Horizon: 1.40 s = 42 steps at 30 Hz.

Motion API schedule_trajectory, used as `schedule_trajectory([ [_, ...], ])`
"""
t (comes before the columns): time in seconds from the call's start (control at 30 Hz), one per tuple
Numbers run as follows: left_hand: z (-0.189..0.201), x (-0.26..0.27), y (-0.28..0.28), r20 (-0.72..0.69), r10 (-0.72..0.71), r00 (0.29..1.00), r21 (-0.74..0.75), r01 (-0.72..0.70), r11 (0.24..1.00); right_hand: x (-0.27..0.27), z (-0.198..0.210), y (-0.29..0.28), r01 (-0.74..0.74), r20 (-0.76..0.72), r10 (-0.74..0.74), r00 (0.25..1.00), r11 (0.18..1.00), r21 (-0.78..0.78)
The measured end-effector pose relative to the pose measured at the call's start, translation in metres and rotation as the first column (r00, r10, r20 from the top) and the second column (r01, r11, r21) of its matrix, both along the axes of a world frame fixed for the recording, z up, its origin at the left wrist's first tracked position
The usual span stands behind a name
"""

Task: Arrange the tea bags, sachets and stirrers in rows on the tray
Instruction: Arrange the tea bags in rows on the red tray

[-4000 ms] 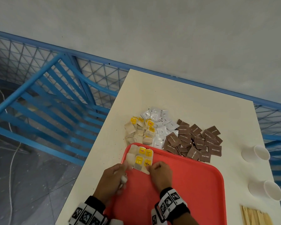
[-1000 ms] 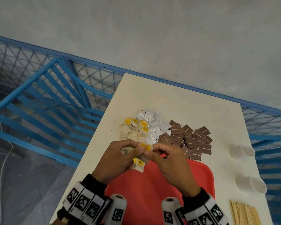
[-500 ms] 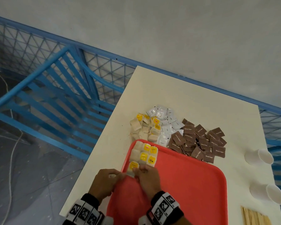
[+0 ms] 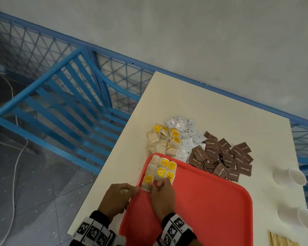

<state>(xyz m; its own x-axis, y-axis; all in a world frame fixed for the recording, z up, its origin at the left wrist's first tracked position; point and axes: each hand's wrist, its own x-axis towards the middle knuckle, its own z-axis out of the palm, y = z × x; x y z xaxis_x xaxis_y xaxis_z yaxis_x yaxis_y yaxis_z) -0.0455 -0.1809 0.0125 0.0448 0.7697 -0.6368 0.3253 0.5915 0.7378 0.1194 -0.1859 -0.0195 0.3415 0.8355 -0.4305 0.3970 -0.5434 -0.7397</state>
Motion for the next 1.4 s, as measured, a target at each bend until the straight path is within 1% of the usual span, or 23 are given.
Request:
schedule_trajectory([
  [0.07, 0.001, 0.003, 0.001, 0.046, 0.068, 0.997, -0.03, -0.066, 0.997, 0.003, 0.004, -0.002, -0.05, 0.014, 0.05, 0.999, 0.999, 0.009],
  [0.13, 0.003, 0.007, 0.003, 0.115, 0.173, 0.978, -0.134, -0.158, 0.978, 0.004, 0.01, -0.003, -0.086, 0.017, 0.086, 0.996, 0.996, 0.016],
  [0.2, 0.005, 0.009, 0.006, 0.218, 0.271, 0.938, -0.254, -0.214, 0.943, 0.007, 0.017, -0.002, -0.071, -0.006, 0.071, 0.997, 0.997, 0.021],
  [0.27, 0.008, 0.012, 0.009, 0.372, 0.371, 0.851, -0.348, -0.243, 0.905, 0.015, 0.031, 0.001, -0.065, -0.061, 0.067, 0.996, 0.997, 0.044],
  [0.33, 0.014, 0.018, 0.014, 0.494, 0.444, 0.748, -0.421, -0.241, 0.874, 0.026, 0.051, 0.002, -0.144, -0.1, 0.157, 0.983, 0.982, 0.124],
  [0.4, 0.025, 0.03, 0.02, 0.585, 0.47, 0.661, -0.471, -0.196, 0.86, 0.038, 0.076, 0.001, -0.239, -0.124, 0.273, 0.954, 0.942, 0.234],
  [0.47, 0.035, 0.045, 0.026, 0.646, 0.48, 0.593, -0.502, -0.145, 0.853, 0.048, 0.096, -0.001, -0.335, -0.098, 0.38, 0.92, 0.89, 0.31],
  [0.53, 0.042, 0.058, 0.029, 0.665, 0.491, 0.563, -0.527, -0.112, 0.843, 0.058, 0.102, -0.005, -0.436, 0.017, 0.461, 0.887, 0.826, 0.357],
  [0.6, 0.046, 0.069, 0.029, 0.666, 0.5, 0.553, -0.551, -0.088, 0.83, 0.067, 0.102, -0.012, -0.546, 0.153, 0.53, 0.834, 0.753, 0.367],
  [0.67, 0.049, 0.077, 0.028, 0.663, 0.511, 0.547, -0.573, -0.067, 0.816, 0.075, 0.103, -0.019, -0.658, 0.243, 0.612, 0.752, 0.679, 0.327],
  [0.73, 0.053, 0.082, 0.028, 0.655, 0.521, 0.548, -0.597, -0.047, 0.801, 0.083, 0.106, -0.024, -0.727, 0.299, 0.663, 0.686, 0.615, 0.306],
  [0.8, 0.056, 0.086, 0.026, 0.647, 0.526, 0.551, -0.614, -0.031, 0.789, 0.09, 0.107, -0.027, -0.753, 0.329, 0.677, 0.658, 0.579, 0.312],
  [0.87, 0.057, 0.089, 0.024, 0.643, 0.518, 0.564, -0.615, -0.022, 0.788, 0.093, 0.106, -0.028, -0.749, 0.355, 0.66, 0.662, 0.582, 0.317],
  [0.97, 0.06, 0.094, 0.022, 0.646, 0.474, 0.598, -0.598, 0.011, 0.801, 0.098, 0.105, -0.029, -0.714, 0.366, 0.613, 0.7, 0.61, 0.345],
  [1.07, 0.064, 0.098, 0.021, 0.656, 0.443, 0.612, -0.57, 0.017, 0.821, 0.103, 0.111, -0.034, -0.706, 0.358, 0.608, 0.708, 0.604, 0.37],
  [1.1, 0.066, 0.099, 0.021, 0.661, 0.431, 0.614, -0.556, 0.015, 0.831, 0.104, 0.114, -0.035, -0.688, 0.342, 0.597, 0.725, 0.613, 0.388],
  [1.17, 0.068, 0.101, 0.02, 0.67, 0.407, 0.621, -0.533, 0.021, 0.846, 0.102, 0.121, -0.034, -0.624, 0.303, 0.546, 0.781, 0.659, 0.421],
  [1.2, 0.069, 0.102, 0.019, 0.677, 0.393, 0.623, -0.521, 0.028, 0.853, 0.1, 0.123, -0.033, -0.606, 0.305, 0.524, 0.795, 0.678, 0.416],
  [1.23, 0.071, 0.104, 0.019, 0.685, 0.37, 0.627, -0.503, 0.041, 0.863, 0.098, 0.123, -0.032, -0.614, 0.33, 0.518, 0.789, 0.684, 0.394],
  [1.33, 0.077, 0.107, 0.016, 0.714, 0.328, 0.619, -0.467, 0.072, 0.881, 0.091, 0.118, -0.03, -0.69, 0.43, 0.551, 0.716, 0.652, 0.314],
  [1.4, 0.08, 0.108, 0.014, 0.733, 0.314, 0.603, -0.453, 0.089, 0.887, 0.09, 0.115, -0.03, -0.688, 0.433, 0.548, 0.716, 0.658, 0.305],
])
